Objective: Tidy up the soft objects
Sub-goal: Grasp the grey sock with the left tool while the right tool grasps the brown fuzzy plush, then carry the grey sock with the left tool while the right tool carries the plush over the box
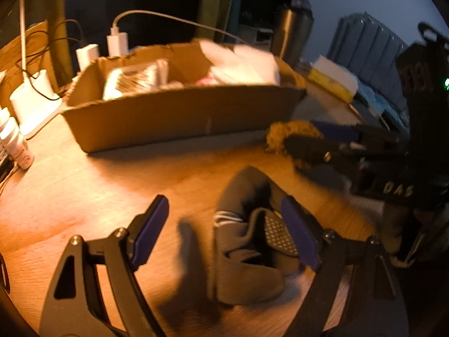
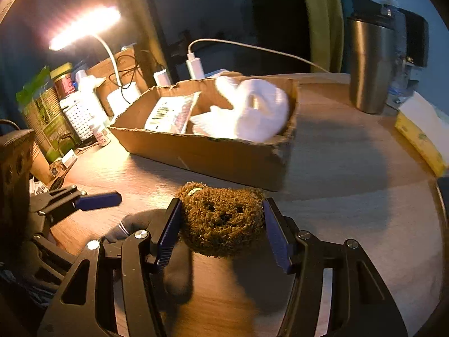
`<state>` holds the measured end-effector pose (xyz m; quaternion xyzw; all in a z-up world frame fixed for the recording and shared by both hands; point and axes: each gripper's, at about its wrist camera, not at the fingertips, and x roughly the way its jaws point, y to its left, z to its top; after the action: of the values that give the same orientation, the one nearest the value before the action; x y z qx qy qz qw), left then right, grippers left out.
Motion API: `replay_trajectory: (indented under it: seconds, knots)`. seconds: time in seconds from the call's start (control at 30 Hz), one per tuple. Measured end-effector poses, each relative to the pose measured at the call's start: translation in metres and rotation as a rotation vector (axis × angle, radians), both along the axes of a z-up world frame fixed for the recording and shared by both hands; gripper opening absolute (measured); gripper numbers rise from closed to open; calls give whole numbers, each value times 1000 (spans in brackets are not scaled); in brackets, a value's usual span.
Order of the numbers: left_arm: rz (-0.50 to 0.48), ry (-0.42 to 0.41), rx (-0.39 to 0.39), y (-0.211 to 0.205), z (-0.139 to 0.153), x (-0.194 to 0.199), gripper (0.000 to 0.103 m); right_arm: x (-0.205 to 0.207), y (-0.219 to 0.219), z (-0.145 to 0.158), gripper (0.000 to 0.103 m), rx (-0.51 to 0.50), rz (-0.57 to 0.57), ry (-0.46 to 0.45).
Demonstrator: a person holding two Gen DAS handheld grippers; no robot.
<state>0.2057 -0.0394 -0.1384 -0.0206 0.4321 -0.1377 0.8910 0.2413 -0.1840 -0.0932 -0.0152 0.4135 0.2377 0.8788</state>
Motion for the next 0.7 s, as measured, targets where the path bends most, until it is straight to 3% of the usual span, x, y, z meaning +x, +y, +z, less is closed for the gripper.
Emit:
replay_trajectory:
  seconds: [0.13,0.27,0.37,0.7]
  knots:
    - [-4,34,20,-10,-11,2,79,-4,-15,1,61,8,-19,-6]
    - [-21,21,42,-16,-11,0,43,-6,-25,2,61,16,-36,-12]
    - [-35,21,43,-20,-10,0,33,-7,-27,4,61,20,-38,-18]
    - [-15,-31,-3,-7,10,-7,30,-13,-20,17,61,10,-21,-48]
